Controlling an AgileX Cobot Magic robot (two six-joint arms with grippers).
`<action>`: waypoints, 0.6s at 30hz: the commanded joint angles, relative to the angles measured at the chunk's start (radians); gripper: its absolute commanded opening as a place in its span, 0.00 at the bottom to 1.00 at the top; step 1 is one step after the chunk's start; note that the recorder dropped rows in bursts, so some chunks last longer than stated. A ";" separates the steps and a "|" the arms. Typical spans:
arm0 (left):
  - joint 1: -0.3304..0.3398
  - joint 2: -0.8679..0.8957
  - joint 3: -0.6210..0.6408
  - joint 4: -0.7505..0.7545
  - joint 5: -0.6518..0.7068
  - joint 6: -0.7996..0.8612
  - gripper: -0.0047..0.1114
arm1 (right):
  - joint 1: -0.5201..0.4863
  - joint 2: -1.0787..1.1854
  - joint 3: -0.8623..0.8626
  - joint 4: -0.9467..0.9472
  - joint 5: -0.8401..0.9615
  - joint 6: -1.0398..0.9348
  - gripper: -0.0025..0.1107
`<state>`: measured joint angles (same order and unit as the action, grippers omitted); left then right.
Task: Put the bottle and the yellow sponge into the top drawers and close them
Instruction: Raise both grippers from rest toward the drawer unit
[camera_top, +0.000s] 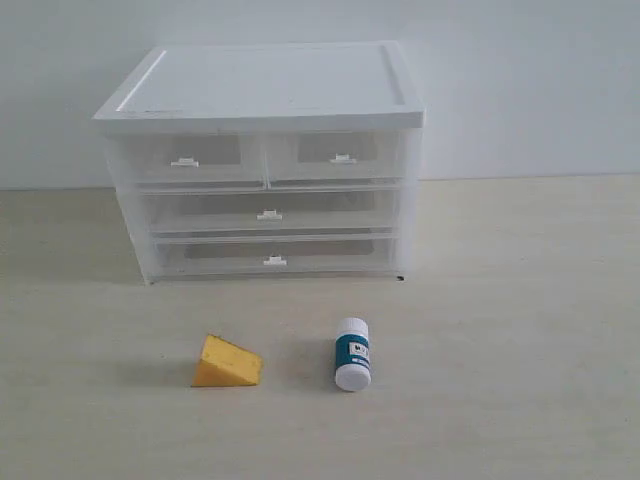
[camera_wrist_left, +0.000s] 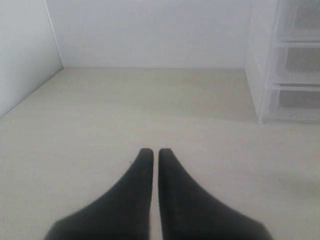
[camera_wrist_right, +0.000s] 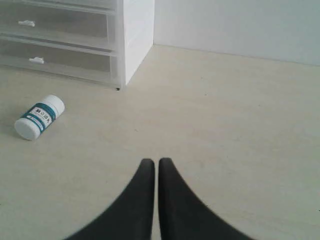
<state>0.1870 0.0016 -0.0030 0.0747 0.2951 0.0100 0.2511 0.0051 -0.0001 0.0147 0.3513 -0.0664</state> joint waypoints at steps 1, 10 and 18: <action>0.001 -0.002 0.003 0.015 -0.004 0.025 0.07 | -0.003 -0.005 0.000 0.001 -0.010 -0.006 0.02; 0.001 -0.002 0.003 -0.025 -0.195 0.020 0.07 | -0.003 -0.005 0.000 -0.048 -0.010 -0.041 0.02; 0.001 -0.002 0.003 -0.162 -0.804 -0.333 0.07 | -0.001 -0.005 0.000 -0.054 -0.582 -0.052 0.02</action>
<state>0.1870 0.0016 -0.0030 -0.0821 -0.3288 -0.2097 0.2511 0.0051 -0.0001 -0.0340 -0.0150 -0.1201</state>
